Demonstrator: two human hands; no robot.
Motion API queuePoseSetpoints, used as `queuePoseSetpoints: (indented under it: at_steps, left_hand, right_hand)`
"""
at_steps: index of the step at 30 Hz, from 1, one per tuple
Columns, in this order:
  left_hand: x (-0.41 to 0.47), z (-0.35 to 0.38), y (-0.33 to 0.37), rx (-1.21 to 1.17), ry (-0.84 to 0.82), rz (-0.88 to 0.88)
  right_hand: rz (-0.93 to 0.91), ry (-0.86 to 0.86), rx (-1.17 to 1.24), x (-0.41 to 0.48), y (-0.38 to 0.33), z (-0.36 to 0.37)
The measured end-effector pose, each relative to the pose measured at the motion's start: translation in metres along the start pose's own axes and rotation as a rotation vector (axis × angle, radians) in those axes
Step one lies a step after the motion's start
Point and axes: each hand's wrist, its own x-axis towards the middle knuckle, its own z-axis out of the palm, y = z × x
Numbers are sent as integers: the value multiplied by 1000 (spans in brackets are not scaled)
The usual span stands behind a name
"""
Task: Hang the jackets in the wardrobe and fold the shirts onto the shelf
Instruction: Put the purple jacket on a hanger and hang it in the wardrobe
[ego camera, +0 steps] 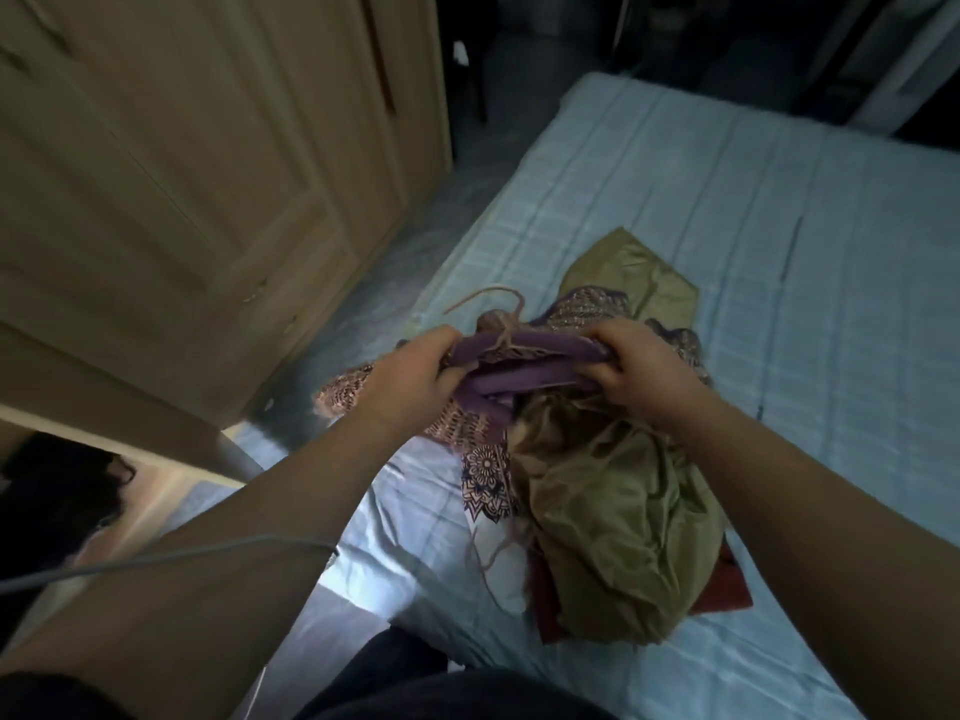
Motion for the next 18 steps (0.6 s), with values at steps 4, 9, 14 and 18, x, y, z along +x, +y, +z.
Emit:
queuePoseSetpoints:
  at_steps: [4,9,14,18]
  left_hand:
    - [13,-51,17,60,132,51]
    - [16,-122,33,142,302,118]
    - [-5,-194,43,153,481,137]
    - [-44,-256,47,153,631,119]
  right_hand:
    - [-48,107,34,19,-29,-37]
    - [-133,177,30,39,-71,-86]
    - [-251,195,-85,58,-130,-113]
    - [-295,343,-133,71,-200,-133]
